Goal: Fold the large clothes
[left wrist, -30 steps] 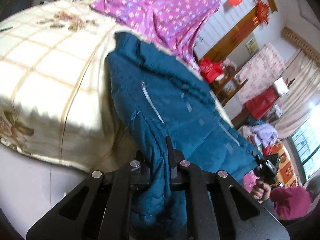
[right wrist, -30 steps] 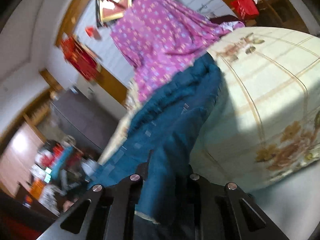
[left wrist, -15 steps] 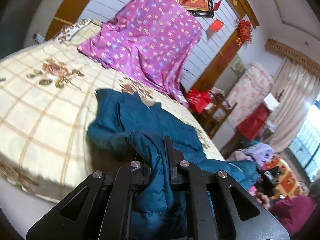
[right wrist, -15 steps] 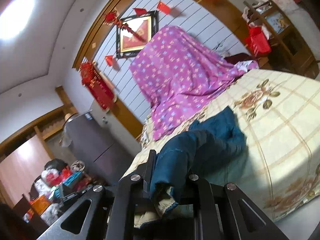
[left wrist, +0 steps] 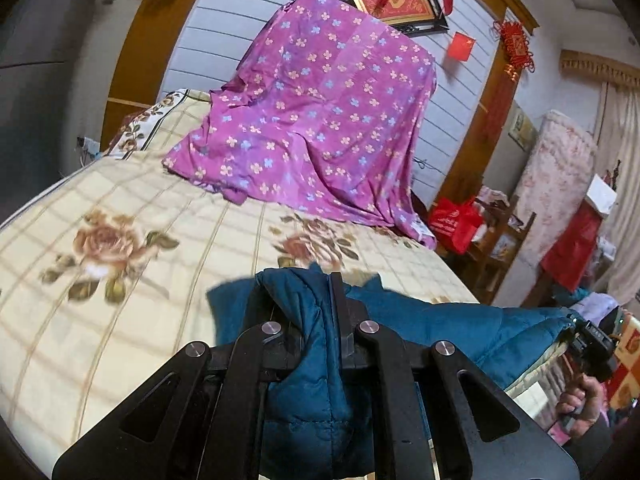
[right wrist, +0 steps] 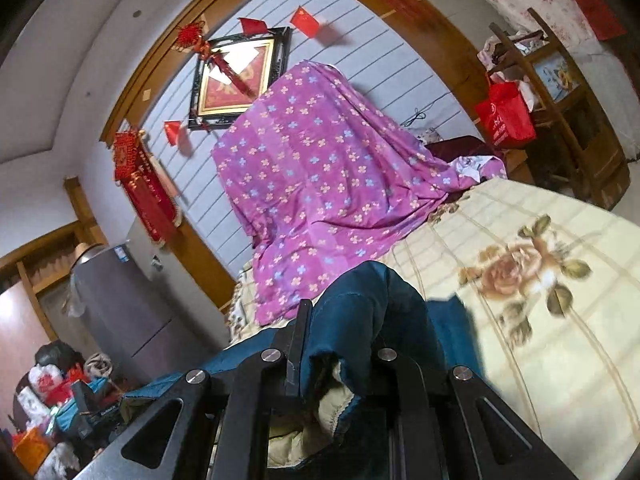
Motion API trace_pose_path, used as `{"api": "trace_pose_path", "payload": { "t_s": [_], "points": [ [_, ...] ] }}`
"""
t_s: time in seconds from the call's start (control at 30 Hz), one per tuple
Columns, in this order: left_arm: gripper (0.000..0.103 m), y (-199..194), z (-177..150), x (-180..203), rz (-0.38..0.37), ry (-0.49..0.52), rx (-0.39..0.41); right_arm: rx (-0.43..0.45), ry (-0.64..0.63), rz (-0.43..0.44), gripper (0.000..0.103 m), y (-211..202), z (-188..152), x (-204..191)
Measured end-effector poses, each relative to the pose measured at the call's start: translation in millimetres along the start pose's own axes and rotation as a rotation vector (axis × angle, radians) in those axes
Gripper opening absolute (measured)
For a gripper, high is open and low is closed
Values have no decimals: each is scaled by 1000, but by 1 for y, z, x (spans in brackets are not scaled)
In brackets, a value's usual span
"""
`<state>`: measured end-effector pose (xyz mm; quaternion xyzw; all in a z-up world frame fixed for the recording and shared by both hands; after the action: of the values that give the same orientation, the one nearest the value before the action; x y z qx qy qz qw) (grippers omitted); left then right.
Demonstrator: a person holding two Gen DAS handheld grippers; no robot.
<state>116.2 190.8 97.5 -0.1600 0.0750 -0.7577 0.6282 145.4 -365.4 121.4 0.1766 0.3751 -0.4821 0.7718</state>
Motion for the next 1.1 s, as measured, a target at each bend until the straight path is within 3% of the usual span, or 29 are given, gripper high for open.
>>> {"api": "trace_pose_path", "payload": {
  "t_s": [0.17,0.4,0.63,0.8,0.9,1.0,1.03,1.1],
  "points": [
    [7,69,8,-16,71,23,-63,-26,-13,-69,14,74,26,5],
    [7,163,-31,-49,168,-13,-202,-96,9,-175,14,169,21,47],
    [8,222,-61,-54,233,26,-274,-166,-38,-302,14,234,8,96],
    [10,240,-80,-58,199,0,-350,-256,38,-349,16,254,-12,136],
    [11,249,-85,-62,176,-22,-425,-306,83,-359,27,257,-15,144],
    [11,253,-87,-66,139,-58,-515,-345,144,-343,50,255,-13,141],
    [12,249,-85,-67,134,-66,-527,-353,172,-327,63,252,-12,138],
    [17,239,-76,-70,128,-81,-528,-350,205,-296,75,240,-7,127]
  ]
}}
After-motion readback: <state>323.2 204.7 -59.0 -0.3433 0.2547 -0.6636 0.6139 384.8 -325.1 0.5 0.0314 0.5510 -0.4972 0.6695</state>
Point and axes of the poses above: each gripper's, at about its wrist camera, not at the fingertips, and y roughly the way its jaws point, x to its right, z to its top, the point moved 5 cm from there along y, roughly the way its jaws point, and after that the axes turned 13 degrees about y, right-handed, at the moved point
